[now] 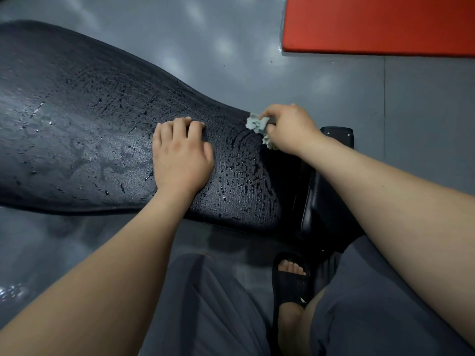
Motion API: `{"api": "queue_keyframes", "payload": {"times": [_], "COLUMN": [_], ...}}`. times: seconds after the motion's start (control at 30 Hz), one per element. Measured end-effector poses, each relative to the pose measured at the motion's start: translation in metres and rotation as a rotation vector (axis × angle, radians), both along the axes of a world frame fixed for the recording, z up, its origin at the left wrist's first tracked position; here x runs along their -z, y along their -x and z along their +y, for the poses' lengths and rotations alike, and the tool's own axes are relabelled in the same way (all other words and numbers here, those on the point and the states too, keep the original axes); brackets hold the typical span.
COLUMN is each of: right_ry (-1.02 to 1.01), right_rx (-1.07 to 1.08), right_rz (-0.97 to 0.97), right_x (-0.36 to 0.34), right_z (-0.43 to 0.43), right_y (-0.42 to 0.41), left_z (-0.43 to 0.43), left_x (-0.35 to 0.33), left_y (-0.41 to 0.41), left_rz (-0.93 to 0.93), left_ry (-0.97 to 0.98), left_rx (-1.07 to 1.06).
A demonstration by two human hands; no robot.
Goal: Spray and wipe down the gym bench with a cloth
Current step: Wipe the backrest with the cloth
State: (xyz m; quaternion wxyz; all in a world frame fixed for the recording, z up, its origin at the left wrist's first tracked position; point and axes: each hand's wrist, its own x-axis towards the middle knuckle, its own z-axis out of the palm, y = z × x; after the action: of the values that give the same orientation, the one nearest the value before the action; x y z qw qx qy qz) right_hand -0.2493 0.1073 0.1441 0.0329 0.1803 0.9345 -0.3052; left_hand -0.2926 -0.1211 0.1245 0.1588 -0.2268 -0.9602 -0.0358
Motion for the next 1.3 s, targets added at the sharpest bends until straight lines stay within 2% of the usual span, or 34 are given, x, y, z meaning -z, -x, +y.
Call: {"api": "queue_keyframes", "payload": {"times": [0.2, 0.33, 0.4, 0.47, 0.53, 0.67, 0.77, 0.9, 1.07, 1.3], "right_ry": [0.135, -0.03, -0.035, -0.106, -0.188, -0.263, -0.262, -0.163, -0.045, 0.111], "right_rx": [-0.069, 0.028, 0.058, 0.015, -0.015, -0.005, 0.014, -0.069, -0.255, -0.428], "right_rz": [-0.246, -0.445, -0.583, -0.686, -0.704, -0.613, -0.454, -0.216, 0.014, 0.187], "right_x": [-0.015, -0.021, -0.022, -0.019, -0.019, -0.034, -0.045, -0.051, -0.054, -0.067], "right_z": [0.026, 0.057, 0.066, 0.068, 0.066, 0.061, 0.045, 0.003, -0.065, -0.168], "right_y": [-0.032, -0.055, -0.065, -0.076, -0.081, -0.072, -0.055, -0.026, 0.016, 0.065], "left_z": [-0.002, 0.0, 0.0, 0.0, 0.001, 0.001, -0.001, -0.005, -0.068, -0.195], "left_x": [0.0, 0.0, 0.0, 0.0, -0.001, -0.001, -0.004, -0.019, -0.045, -0.082], "left_y": [0.001, -0.001, -0.001, -0.001, -0.002, -0.003, -0.001, 0.003, 0.019, 0.07], "left_rz": [0.011, 0.004, 0.008, 0.008, 0.002, -0.008, -0.059, -0.229, -0.196, -0.071], "left_ry": [0.0, -0.016, -0.013, -0.013, -0.014, 0.006, 0.003, -0.169, -0.322, -0.247], "left_rx": [0.001, 0.008, 0.01, 0.012, 0.009, 0.01, 0.027, 0.065, -0.143, -0.445]}}
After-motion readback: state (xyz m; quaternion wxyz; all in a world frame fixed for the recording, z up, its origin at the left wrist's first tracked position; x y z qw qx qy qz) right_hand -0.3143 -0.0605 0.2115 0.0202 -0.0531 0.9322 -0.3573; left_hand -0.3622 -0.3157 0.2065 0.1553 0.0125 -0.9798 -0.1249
